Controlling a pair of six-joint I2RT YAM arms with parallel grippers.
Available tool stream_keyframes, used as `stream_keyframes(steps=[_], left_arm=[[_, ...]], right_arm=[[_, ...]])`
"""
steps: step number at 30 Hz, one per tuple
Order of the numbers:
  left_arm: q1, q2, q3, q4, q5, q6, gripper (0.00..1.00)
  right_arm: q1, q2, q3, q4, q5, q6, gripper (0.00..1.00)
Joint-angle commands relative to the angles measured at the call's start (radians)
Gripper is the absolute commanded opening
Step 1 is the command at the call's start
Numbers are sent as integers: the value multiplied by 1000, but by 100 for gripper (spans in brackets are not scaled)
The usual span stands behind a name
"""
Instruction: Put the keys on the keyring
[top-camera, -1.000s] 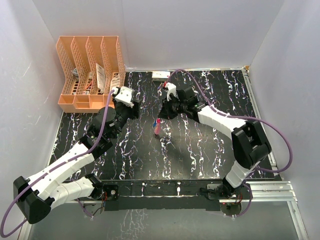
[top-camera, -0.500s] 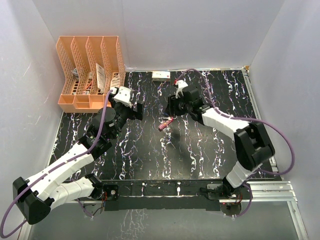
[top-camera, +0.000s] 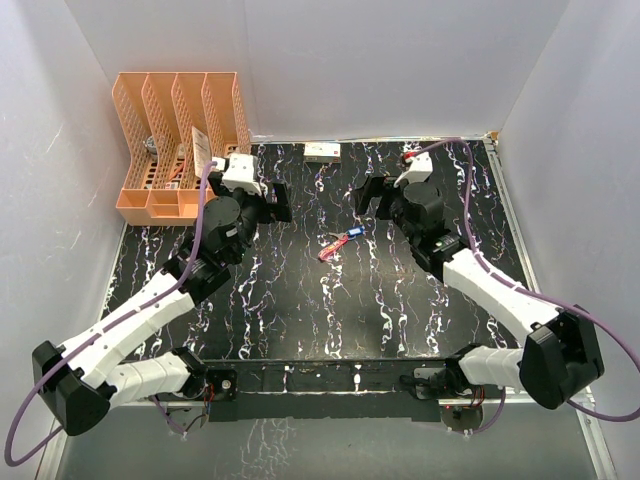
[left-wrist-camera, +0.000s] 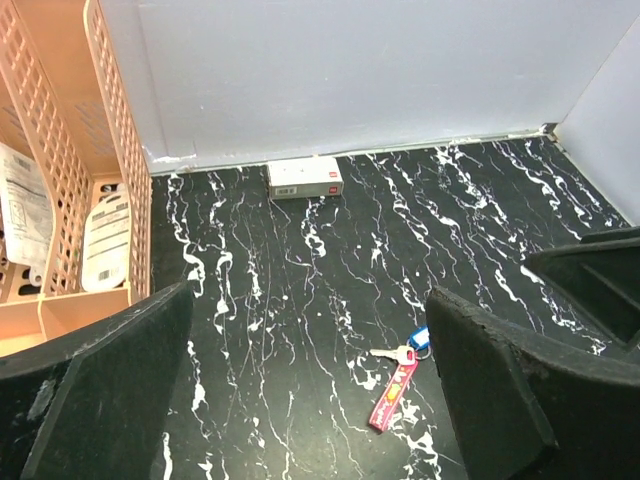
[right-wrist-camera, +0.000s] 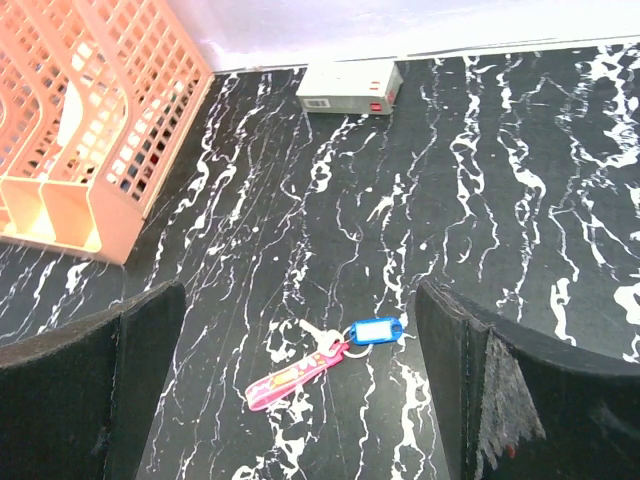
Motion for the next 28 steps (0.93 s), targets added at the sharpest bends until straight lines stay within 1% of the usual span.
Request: stream_keyframes(steps=[1,7,13,22,26,28], left_arm=[[3,12,11,19,-8,-34,99],[2,7,-9,46,4,-43,99],[3,9,-27,68,14,-55,98],[2,4,-25,66,16,-81,99],[2,-28,-84,156,30,-64,98],[2,-41,-100,174,37,-67,98]], right_arm=[[-1,-49,-18,51,115,69,98],[-1,-142,-69,62,137,55,98],[0,-239,-133,139,149,58,98],[0,-258,-119,85,146,49,98],[0,-256,-136,115,138,36,98],[0,-249,-128,105,135,38,98]])
